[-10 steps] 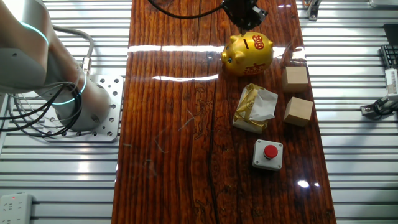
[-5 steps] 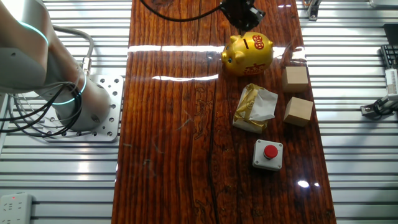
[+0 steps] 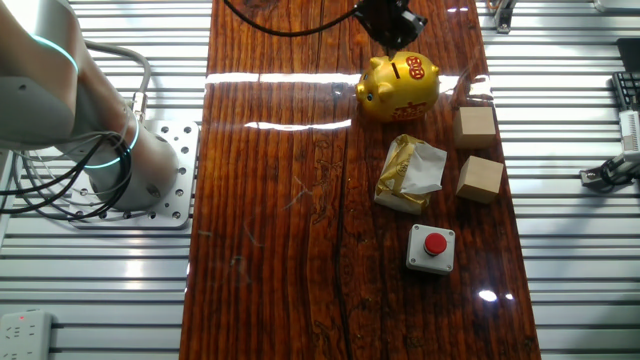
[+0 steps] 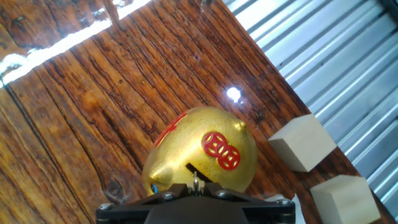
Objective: Drop coins into a piggy bank
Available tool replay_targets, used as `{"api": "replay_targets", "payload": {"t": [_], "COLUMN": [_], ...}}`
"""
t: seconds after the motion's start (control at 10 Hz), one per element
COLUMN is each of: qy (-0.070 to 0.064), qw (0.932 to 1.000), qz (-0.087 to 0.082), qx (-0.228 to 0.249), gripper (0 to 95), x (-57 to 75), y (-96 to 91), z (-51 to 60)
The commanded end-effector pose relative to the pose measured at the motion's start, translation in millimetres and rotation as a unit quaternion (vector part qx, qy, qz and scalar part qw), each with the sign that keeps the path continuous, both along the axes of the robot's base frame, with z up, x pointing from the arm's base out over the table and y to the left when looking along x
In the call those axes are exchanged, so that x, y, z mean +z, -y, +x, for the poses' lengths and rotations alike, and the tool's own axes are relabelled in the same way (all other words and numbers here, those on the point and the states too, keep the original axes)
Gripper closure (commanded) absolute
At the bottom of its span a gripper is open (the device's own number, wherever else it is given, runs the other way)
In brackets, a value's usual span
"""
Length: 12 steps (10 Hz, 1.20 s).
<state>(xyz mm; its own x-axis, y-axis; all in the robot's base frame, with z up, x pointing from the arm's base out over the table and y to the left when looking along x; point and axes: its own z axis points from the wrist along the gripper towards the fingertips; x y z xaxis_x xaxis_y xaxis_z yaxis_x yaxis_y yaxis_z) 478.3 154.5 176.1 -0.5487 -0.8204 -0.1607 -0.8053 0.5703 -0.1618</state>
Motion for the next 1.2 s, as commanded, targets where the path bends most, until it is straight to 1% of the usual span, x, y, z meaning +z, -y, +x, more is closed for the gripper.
{"api": "replay_targets", "payload": {"t": [0.1, 0.2, 0.3, 0.4, 0.6, 0.7, 0.9, 1.1, 1.2], "qy": [0.0, 0.006, 0.01, 0.012, 0.016, 0.019, 0.021, 0.021, 0.018], "qw": [1.0, 1.0, 0.9999, 0.9995, 0.9969, 0.9953, 0.9909, 0.9883, 0.987], "qz": [0.003, 0.005, 0.002, 0.005, 0.008, 0.013, 0.004, -0.002, -0.003], "qx": [-0.004, 0.004, 0.014, 0.03, 0.076, 0.094, 0.133, 0.151, 0.16], "gripper": [95.0, 95.0, 95.0, 95.0, 95.0, 95.0, 95.0, 95.0, 95.0], "x": [2.0, 4.6, 6.2, 7.7, 12.0, 12.9, 13.0, 12.8, 12.8], "y": [-1.3, -3.2, -5.0, -6.6, -12.0, -13.0, -13.0, -12.8, -12.8], "z": [0.8, 2.6, 4.2, 5.6, 10.1, 10.8, 10.8, 10.6, 10.6]}}
